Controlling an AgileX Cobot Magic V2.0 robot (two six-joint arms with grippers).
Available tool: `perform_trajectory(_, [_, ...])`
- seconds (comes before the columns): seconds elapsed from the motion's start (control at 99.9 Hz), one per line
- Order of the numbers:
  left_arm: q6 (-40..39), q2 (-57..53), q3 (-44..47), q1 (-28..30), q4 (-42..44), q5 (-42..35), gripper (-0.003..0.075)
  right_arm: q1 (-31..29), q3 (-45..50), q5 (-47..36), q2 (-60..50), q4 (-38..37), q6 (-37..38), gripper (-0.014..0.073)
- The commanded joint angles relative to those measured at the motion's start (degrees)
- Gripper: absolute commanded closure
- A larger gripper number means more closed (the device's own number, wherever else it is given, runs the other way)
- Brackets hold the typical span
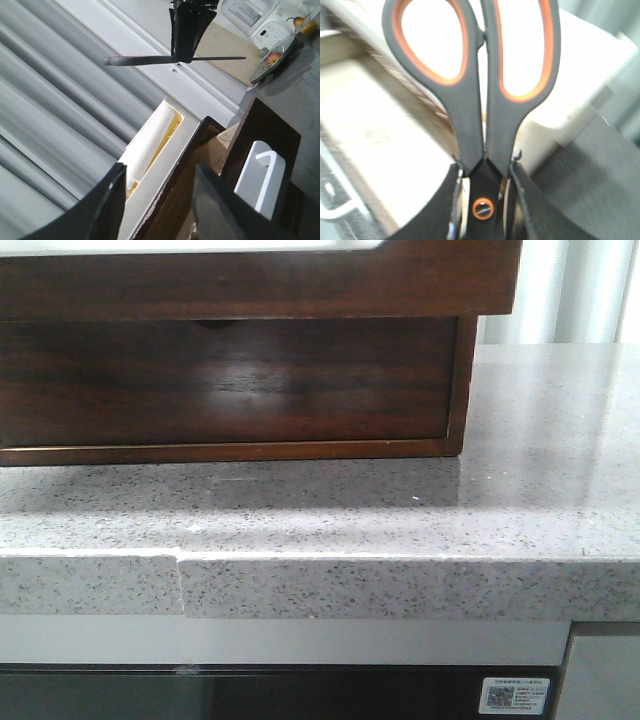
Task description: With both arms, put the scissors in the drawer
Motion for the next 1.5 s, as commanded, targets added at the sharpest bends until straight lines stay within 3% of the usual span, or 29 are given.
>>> perform_trajectory(0.0, [-0.77, 0.14, -1.75, -0.43, -2.6, -1.57, 0.0424, 5.8, -1.54, -8.1, 0.33, 1.46, -5.64, 0.0672])
perform_trajectory(0.2, [-0.77, 0.14, -1.75, -0.43, -2.6, -1.57, 0.0424, 14.87, -1.54, -17.35, 7.07, 1.35, -12.7, 0.0672])
perform_trajectory(0.48, [-0.77, 0.14, -1.75, -0.43, -2.6, -1.57, 0.0424, 16.22, -1.54, -21.72, 15.84, 0.47, -13.07, 0.0661])
perform_trajectory(0.56, [-0.77, 0.14, -1.75, -0.43, -2.6, -1.57, 0.0424, 16.22, -1.54, -21.42, 17.21, 0.21, -13.07, 0.0569])
perform_trajectory(0.69, [-0.77, 0.14, -1.75, -0.43, -2.6, -1.57, 0.0424, 16.22, -1.54, -21.61, 18.54, 0.04, -13.07, 0.0292])
perform_trajectory(0.791, [-0.77, 0.14, -1.75, -0.43, -2.6, -1.57, 0.0424, 16.22, -1.54, -21.61, 18.55, 0.04, -13.07, 0.0212])
perform_trajectory(1.051, [-0.77, -1.29, -1.75, -0.43, -2.6, -1.57, 0.0424, 16.22, -1.54, -18.99, 16.38, 0.04, -10.74, 0.0234])
perform_trajectory(1.121, [-0.86, -2.85, -1.75, -0.43, -2.6, -1.43, 0.0425, 16.22, -1.54, -16.9, 14.9, 0.04, -9.1, 0.0312])
perform_trajectory(1.201, [-3.48, -5.12, -1.75, -0.43, -2.6, -0.18, 0.0436, 16.22, -1.54, -13.65, 12.85, 0.04, -8.59, 0.0486])
perform_trajectory(1.301, [-7.96, -8.77, -1.75, -0.43, -2.48, 3.5, 0.0495, 16.22, -1.54, -9.26, 9.97, 0.04, -7.45, 0.0675])
perform_trajectory(1.491, [-16.07, -17.33, -1.75, -0.43, -2.48, 10.52, 0.0703, 16.22, 1.8, -10.15, 2.18, 0.44, -3.89, 0.065])
